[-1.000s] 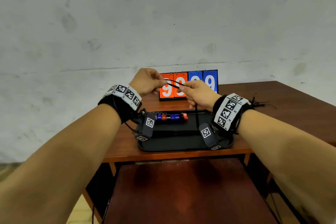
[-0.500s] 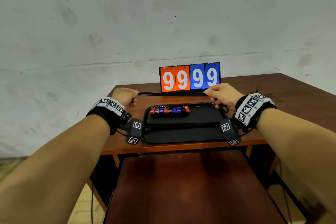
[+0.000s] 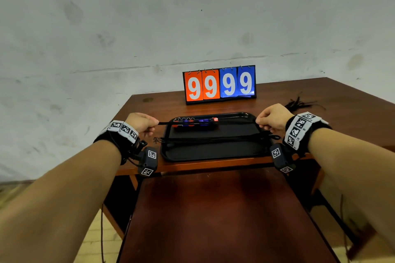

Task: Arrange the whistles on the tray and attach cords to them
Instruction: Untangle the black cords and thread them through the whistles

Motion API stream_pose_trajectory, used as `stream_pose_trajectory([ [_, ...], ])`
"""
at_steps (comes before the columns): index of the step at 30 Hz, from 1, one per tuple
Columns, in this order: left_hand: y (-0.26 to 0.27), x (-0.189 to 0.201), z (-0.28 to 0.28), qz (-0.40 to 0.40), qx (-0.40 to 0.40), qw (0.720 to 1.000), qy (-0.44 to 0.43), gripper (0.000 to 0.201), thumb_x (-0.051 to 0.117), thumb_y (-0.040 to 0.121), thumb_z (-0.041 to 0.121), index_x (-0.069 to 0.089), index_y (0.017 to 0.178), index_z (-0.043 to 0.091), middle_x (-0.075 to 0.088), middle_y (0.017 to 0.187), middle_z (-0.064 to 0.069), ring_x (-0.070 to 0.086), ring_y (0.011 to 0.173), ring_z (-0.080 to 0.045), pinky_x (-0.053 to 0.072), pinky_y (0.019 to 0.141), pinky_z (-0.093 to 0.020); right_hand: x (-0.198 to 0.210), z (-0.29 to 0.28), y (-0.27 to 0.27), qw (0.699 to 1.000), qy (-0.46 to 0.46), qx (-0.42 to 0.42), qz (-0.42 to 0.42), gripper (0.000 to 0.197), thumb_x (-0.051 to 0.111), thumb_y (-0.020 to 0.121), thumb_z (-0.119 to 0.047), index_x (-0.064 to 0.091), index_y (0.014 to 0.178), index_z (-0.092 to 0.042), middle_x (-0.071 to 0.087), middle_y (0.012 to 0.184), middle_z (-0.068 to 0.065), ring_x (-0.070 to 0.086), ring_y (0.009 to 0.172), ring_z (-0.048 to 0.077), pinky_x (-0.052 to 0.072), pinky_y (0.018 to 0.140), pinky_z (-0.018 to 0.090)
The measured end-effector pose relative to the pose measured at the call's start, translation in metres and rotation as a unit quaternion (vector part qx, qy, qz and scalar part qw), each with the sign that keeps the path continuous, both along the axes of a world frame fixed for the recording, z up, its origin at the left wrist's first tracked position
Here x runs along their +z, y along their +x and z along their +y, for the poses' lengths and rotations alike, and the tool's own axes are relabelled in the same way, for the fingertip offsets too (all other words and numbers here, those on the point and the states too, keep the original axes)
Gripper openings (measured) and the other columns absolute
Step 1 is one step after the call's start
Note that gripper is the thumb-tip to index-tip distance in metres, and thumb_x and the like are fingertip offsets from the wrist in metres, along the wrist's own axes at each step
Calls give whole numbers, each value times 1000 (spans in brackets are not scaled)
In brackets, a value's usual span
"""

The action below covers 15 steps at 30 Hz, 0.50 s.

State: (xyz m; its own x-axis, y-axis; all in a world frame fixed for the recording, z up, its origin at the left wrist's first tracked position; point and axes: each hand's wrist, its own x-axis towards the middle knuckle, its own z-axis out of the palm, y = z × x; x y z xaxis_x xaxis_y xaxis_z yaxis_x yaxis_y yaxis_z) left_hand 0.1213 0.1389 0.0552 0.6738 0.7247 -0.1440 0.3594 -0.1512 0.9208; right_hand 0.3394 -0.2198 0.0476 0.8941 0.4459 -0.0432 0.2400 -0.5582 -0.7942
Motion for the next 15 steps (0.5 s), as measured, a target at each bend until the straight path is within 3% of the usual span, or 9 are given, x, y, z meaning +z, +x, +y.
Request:
stream_pose_trajectory([
  [2, 0, -1, -1, 19, -13, 1000, 8, 7, 72, 84, 5, 69, 78, 6, 62, 54, -8, 55, 45, -17, 46, 56, -28, -2, -3, 3, 1000, -20, -14, -5, 10, 73, 85, -8, 73, 78, -2, 62, 55, 6, 50, 48, 16, 43, 43, 24],
  [5, 1, -3, -7, 42, -30, 998, 25, 7, 70, 85, 3, 69, 78, 5, 59, 54, -9, 50, 42, -16, 45, 46, -21, -4, -8, 4, 999, -36, -30, -13, 11, 78, 80, -11, 74, 73, -4, 63, 54, 4, 52, 47, 15, 42, 42, 23],
  [10, -2, -3, -16, 83, -63, 991, 80, 5, 70, 84, 2, 70, 80, 4, 57, 50, -6, 47, 31, -8, 38, 33, -16, -9, -11, 5, 998, -56, -29, -27, 17, 69, 83, -4, 71, 67, -9, 68, 62, 7, 53, 45, 13, 44, 40, 21],
  [15, -3, -5, -17, 126, -63, 982, 126, 7, 75, 82, 7, 71, 76, 6, 58, 47, -4, 46, 33, -10, 37, 38, -20, -11, -12, 4, 995, -85, -38, -42, 11, 79, 78, -11, 73, 70, -8, 70, 62, 6, 58, 50, 14, 50, 52, 24],
])
